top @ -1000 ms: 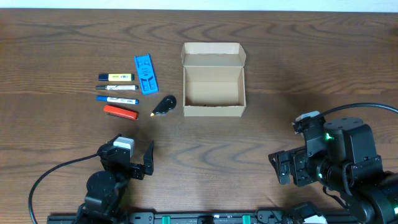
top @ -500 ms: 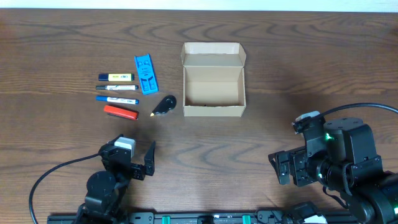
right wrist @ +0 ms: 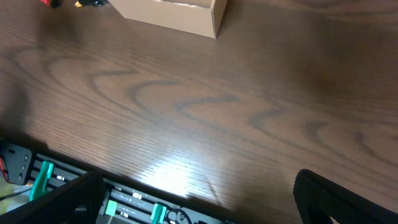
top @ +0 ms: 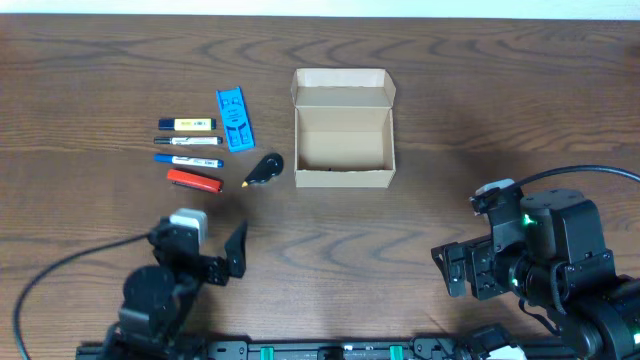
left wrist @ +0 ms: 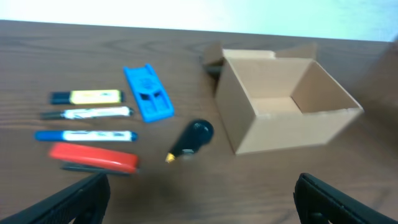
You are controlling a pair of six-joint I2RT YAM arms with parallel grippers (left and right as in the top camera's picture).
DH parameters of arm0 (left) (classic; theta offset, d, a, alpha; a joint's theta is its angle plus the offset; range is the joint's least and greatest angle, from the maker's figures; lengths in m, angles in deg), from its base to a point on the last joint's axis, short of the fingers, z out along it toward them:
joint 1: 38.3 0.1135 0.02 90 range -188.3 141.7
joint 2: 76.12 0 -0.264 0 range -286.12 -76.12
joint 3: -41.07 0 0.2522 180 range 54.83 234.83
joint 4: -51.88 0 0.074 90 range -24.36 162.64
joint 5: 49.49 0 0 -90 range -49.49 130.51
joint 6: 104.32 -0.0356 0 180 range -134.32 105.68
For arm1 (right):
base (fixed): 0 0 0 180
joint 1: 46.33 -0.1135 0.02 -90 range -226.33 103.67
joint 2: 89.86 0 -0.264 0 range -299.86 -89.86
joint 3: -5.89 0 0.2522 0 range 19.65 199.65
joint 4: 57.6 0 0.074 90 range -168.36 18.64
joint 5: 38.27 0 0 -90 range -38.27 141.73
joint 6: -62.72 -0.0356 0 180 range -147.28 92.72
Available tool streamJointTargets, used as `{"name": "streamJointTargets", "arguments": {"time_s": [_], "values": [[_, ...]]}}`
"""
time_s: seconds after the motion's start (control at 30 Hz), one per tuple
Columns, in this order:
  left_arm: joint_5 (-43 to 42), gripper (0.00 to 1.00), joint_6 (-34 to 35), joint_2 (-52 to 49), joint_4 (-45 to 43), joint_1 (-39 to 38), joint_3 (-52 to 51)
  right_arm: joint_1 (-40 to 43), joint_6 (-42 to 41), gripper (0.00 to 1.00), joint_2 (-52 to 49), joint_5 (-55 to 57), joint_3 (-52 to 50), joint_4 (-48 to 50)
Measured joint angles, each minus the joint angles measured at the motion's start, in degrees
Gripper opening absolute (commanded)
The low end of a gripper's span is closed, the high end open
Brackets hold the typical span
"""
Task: Pack container
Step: 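Reach the left gripper to the blue duster and grasp it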
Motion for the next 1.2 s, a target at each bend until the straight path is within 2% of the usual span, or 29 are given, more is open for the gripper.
{"name": "streamJointTargets", "arguments": {"time_s": [0.3, 0.5, 0.67, 0.93, 1.2], "values": [[6.8, 0.95, -0.8, -34.3, 4.9, 0.0, 23.4, 0.0, 0.0, 0.99, 0.0, -0.1, -0.2, 0.0], [2.5, 0.95, -0.9, -53.6, 4.1, 0.0, 34.1, 0.0, 0.0, 0.99, 0.0, -0.2, -0.2, 0.0], [0.1, 0.95, -0.4, -63.2, -0.7, 0.0, 34.7, 0.0, 0.0, 0.99, 0.0, -0.2, -0.2, 0.0], [2.9, 0.95, 8.8, -71.3, -5.8, 2.0, 34.7, 0.0, 0.0, 0.99, 0.0, -0.2, -0.2, 0.0], [3.4, 0.95, 11.4, -81.3, -6.1, 5.2, 40.7, 0.0, 0.0, 0.99, 0.0, -0.2, -0.2, 0.0]]}}
